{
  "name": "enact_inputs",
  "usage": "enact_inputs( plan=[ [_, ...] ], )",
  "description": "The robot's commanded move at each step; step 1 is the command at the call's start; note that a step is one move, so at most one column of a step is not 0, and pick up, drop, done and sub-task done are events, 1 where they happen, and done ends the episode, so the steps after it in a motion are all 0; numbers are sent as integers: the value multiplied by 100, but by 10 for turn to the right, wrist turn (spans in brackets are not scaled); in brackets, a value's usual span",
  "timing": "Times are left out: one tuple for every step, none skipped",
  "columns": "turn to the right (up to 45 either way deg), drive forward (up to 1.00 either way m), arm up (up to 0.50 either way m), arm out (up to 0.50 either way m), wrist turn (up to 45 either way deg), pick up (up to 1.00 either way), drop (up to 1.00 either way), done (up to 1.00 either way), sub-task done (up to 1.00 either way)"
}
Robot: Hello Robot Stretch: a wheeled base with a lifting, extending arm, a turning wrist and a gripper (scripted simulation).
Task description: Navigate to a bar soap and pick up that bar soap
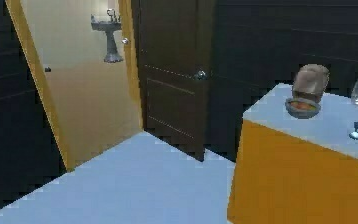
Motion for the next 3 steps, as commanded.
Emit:
enact_inputs(
  plan=[
    [-210, 0, 0, 0, 0, 0, 0, 0, 0],
    [0, 100, 0, 0, 0, 0, 0, 0, 0],
    [-30, 0, 0, 0, 0, 0, 0, 0, 0]
  ],
)
